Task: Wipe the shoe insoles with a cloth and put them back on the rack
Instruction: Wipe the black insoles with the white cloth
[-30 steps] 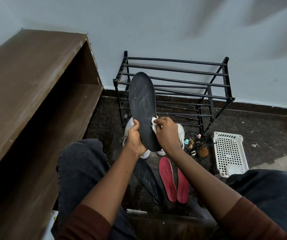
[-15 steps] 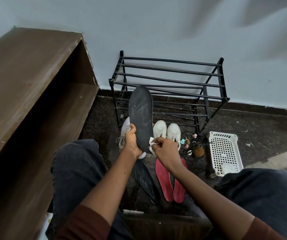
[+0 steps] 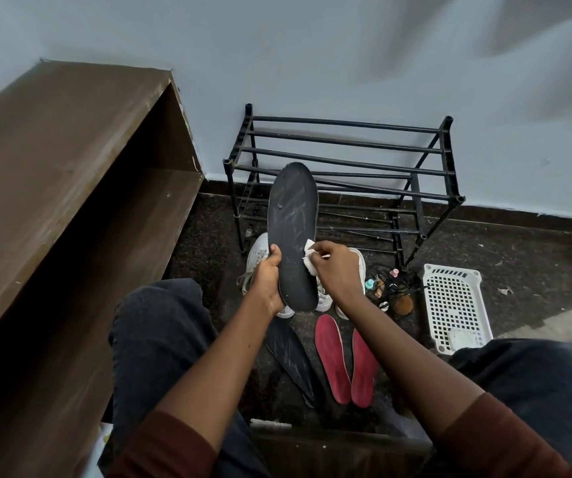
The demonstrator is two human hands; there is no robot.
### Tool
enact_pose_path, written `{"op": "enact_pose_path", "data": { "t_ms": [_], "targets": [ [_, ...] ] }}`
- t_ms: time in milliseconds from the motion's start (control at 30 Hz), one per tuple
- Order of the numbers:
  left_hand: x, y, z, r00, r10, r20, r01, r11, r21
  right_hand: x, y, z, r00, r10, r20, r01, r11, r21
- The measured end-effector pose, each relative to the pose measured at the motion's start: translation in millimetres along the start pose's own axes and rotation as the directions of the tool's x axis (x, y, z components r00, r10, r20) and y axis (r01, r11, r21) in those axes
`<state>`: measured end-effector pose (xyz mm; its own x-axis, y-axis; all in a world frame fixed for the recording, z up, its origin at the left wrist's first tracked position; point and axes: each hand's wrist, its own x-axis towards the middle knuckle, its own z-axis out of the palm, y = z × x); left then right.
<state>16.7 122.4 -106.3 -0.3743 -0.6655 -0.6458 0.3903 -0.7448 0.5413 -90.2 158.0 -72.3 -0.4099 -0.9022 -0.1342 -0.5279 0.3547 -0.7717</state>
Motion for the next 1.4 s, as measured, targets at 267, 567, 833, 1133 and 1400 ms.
{"op": "enact_pose_path", "data": {
  "t_ms": [267, 567, 833, 1133, 1400],
  "targets": [
    [1.2, -16.0, 5.2, 1.0, -0.015, 0.009, 0.015, 1.0, -0.011, -35.5, 21.0, -1.9, 0.994, 0.067, 0.088, -0.065, 0.998, -0.026],
    [9.0, -19.0, 0.0, 1.0, 0.02, -0.006, -0.02, 0.989, -0.144, -48.9, 22.0, -2.8, 0.977, 0.101, 0.185, -0.083, 0.991, -0.105],
    [9.1, -9.1, -1.4, 1.0, 0.022, 0.004, -0.022, 0.996, -0.092, -26.4, 4.8, -2.5, 0.99, 0.126, 0.069, -0.125, 0.992, -0.018],
    [10.4, -13.3, 0.8, 0.998, 0.022, -0.052, -0.022, 1.0, -0.015, -19.8, 7.4, 4.1, 0.999, 0.041, 0.033, -0.039, 0.997, -0.071],
    [13.2, -21.9, 2.1, 0.991, 0.066, -0.118, -0.081, 0.989, -0.125, -42.7, 17.6, -5.8, 0.985, 0.091, 0.145, -0.077, 0.992, -0.097]
  ]
}}
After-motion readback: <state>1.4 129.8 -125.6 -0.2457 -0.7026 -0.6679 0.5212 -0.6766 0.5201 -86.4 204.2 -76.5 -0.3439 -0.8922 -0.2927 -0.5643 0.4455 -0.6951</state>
